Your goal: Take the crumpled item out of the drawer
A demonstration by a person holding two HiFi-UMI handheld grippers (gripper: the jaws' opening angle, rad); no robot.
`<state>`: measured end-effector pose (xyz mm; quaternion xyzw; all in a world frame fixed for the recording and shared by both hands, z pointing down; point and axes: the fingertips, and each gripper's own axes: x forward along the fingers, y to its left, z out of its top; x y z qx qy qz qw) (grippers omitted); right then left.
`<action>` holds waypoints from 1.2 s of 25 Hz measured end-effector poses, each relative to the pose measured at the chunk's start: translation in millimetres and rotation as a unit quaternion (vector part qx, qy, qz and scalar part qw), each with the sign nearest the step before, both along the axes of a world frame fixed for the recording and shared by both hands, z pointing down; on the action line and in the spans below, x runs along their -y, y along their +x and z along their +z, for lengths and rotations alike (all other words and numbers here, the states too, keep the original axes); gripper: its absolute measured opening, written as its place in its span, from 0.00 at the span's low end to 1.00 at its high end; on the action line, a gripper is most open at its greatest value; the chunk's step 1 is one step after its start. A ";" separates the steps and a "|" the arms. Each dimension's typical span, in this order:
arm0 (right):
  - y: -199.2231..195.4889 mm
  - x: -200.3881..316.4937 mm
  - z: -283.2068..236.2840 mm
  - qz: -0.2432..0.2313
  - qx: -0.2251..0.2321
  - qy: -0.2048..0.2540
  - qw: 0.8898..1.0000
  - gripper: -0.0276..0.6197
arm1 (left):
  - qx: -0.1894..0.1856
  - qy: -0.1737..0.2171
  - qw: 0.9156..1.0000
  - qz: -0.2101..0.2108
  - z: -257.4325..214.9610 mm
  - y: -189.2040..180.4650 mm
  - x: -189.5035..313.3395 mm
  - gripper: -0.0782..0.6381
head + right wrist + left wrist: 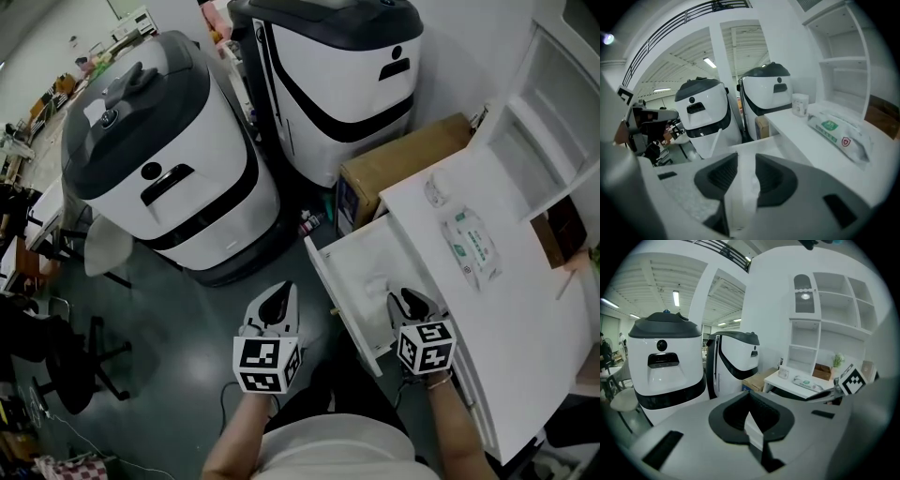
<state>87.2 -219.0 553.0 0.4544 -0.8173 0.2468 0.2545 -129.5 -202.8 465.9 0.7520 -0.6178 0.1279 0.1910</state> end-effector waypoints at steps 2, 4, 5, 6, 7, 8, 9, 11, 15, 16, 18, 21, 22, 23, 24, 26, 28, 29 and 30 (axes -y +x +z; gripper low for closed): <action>-1.5 1.8 15.9 -0.010 -0.009 -0.019 1.000 0.20 | 0.000 -0.004 1.000 -0.006 2.7 -1.3 2.3 0.10; -3.0 3.3 33.3 -0.020 -0.018 -0.039 0.999 0.20 | 0.001 -0.008 1.000 -0.009 5.8 -1.5 4.2 0.10; -3.8 3.7 41.4 -0.025 -0.023 -0.048 0.998 0.20 | 0.002 -0.011 1.000 -0.009 7.3 -1.4 4.7 0.10; -4.5 4.2 48.8 -0.030 -0.028 -0.056 0.998 0.21 | 0.002 -0.013 1.000 -0.010 8.5 -1.2 5.1 0.10; -5.1 4.7 55.4 -0.034 -0.033 -0.064 0.997 0.21 | 0.003 -0.016 1.000 -0.011 9.5 -1.1 5.4 0.10; -5.6 5.3 61.4 -0.038 -0.040 -0.070 0.996 0.21 | 0.003 -0.018 1.000 -0.013 10.3 -1.1 5.8 0.10; -5.8 6.0 67.2 -0.042 -0.047 -0.075 0.995 0.21 | 0.003 -0.020 1.000 -0.015 11.2 -1.1 6.3 0.10; -6.3 7.0 78.7 -0.053 -0.063 -0.083 0.993 0.21 | 0.002 -0.024 1.000 -0.019 13.6 -0.8 7.0 0.10; -8.7 7.2 100.6 -0.071 -0.082 -0.105 0.988 0.21 | 0.003 -0.032 0.999 -0.025 17.8 0.4 7.7 0.10; -8.8 7.7 105.8 -0.073 -0.085 -0.111 0.987 0.21 | 0.004 -0.033 0.999 -0.026 18.7 0.8 7.8 0.10; -7.6 9.0 116.5 -0.074 -0.089 -0.125 0.985 0.21 | 0.004 -0.036 0.999 -0.029 20.8 1.6 8.0 0.10; -4.7 11.1 131.1 -0.075 -0.100 -0.141 0.982 0.21 | 0.004 -0.040 0.999 -0.035 23.6 1.2 7.1 0.10; -4.4 11.5 135.1 -0.077 -0.105 -0.144 0.981 0.21 | 0.004 -0.042 0.998 -0.037 24.2 0.5 6.5 0.10; -4.5 11.9 138.9 -0.080 -0.110 -0.148 0.980 0.21 | 0.004 -0.043 0.998 -0.040 24.7 -0.4 5.8 0.10; -4.7 12.3 142.6 -0.083 -0.114 -0.152 0.978 0.21 | 0.004 -0.045 0.998 -0.044 25.3 -1.5 5.1 0.10; -4.9 13.1 150.9 -0.086 -0.122 -0.162 0.975 0.21 | 0.004 -0.048 0.998 -0.051 27.2 -3.8 3.3 0.10; -4.5 13.7 159.4 -0.086 -0.129 -0.174 0.973 0.20 | 0.004 -0.052 0.997 -0.057 29.3 -6.1 1.4 0.10; -4.3 14.6 163.2 -0.085 -0.133 -0.177 0.971 0.21 | 0.004 -0.054 0.997 -0.060 30.3 -7.4 0.6 0.10; -4.1 15.6 166.8 -0.084 -0.138 -0.180 0.970 0.21 | 0.004 -0.056 0.996 -0.064 31.2 -9.0 -0.3 0.10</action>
